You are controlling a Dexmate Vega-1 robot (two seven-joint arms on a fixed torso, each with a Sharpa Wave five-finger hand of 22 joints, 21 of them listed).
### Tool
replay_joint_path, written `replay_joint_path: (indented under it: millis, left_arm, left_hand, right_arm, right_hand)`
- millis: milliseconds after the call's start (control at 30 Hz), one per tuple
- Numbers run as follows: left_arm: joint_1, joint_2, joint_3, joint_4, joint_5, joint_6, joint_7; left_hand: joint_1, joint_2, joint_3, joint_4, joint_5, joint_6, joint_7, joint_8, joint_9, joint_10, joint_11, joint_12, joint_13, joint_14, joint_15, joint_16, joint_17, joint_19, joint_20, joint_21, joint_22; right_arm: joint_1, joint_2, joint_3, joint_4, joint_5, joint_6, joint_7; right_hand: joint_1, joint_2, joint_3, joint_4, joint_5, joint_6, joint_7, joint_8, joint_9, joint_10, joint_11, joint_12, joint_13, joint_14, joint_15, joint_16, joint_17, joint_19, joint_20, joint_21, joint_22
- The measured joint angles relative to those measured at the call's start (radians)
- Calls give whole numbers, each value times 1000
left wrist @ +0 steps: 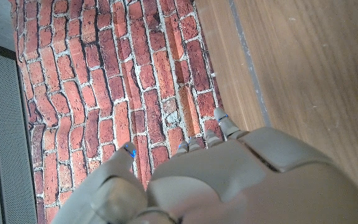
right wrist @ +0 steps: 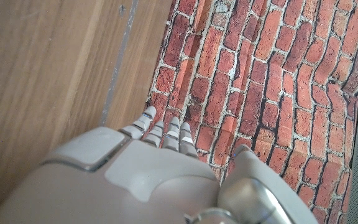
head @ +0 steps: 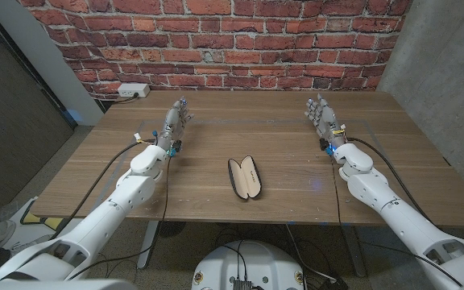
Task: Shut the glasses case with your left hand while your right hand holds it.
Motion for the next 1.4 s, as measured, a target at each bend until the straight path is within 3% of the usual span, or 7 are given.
replay_joint_path:
  millis: [333,467,667,700,800,1167,1400]
  left_arm:
    - [-3,-28,-37,4,35,12,-23]
    - [-6,-34,-50,8,83,15,-47]
    - [-11,-31,-59,10,83,15,-47]
    - [-13,-26,-59,10,145,13,-74]
    - [-17,-16,-60,10,174,5,-90]
    - [-25,39,-61,-11,271,-37,-159]
    - [-15,75,-68,-47,321,-53,-188]
  left_hand:
    - [4,4,7,-8,0,-2,-2,7,0,0,0,9,0,0,0,0,-1,0,0,0,-1]
    - [46,13,6,-55,0,-6,-24,12,0,3,-3,12,0,0,0,0,-7,0,0,-2,-3]
    - [158,-39,9,-151,-19,-7,-44,15,0,8,-7,19,0,0,0,0,-8,0,0,-16,-3]
    - [174,-47,9,-166,-23,-5,-46,15,0,8,-7,19,0,3,-2,0,-8,0,0,-20,-3]
    - [222,-69,7,-204,-34,-7,-54,25,4,9,-6,19,0,14,-1,0,-5,0,0,-27,-3]
    - [302,-88,8,-260,-47,1,-39,47,9,42,16,26,5,42,11,5,-5,-7,25,-46,0]
    - [376,-88,23,-298,-47,29,-18,52,12,64,27,31,9,65,3,8,-5,-5,5,-54,0]
  right_arm:
    - [-11,71,85,9,-91,-33,58]
    - [-16,136,157,19,-132,-45,84]
    - [-16,136,157,19,-170,-54,107]
    - [-19,185,208,25,-179,-56,112]
    - [-22,203,226,25,-195,-60,121]
    - [-42,248,271,3,-242,-71,137]
    - [-61,268,288,-23,-261,-77,138]
  right_hand:
    - [0,0,0,0,0,0,0,0,0,0,0,0,0,0,0,0,0,0,0,0,0]
    - [0,0,0,0,0,0,0,0,0,0,0,0,0,0,0,0,0,0,0,0,0]
    - [0,0,0,0,0,0,-1,0,0,4,4,0,0,0,0,0,0,0,0,0,0]
    - [0,0,0,0,0,0,-1,0,0,5,5,0,0,0,0,0,0,0,0,0,0]
    - [0,0,0,0,0,0,-1,0,0,5,5,7,0,4,4,0,0,0,0,0,0]
    - [0,0,0,0,0,4,3,0,0,11,0,7,0,4,4,0,0,0,0,0,0]
    - [0,0,0,0,0,5,4,4,0,15,4,7,0,4,4,0,0,0,0,0,0]
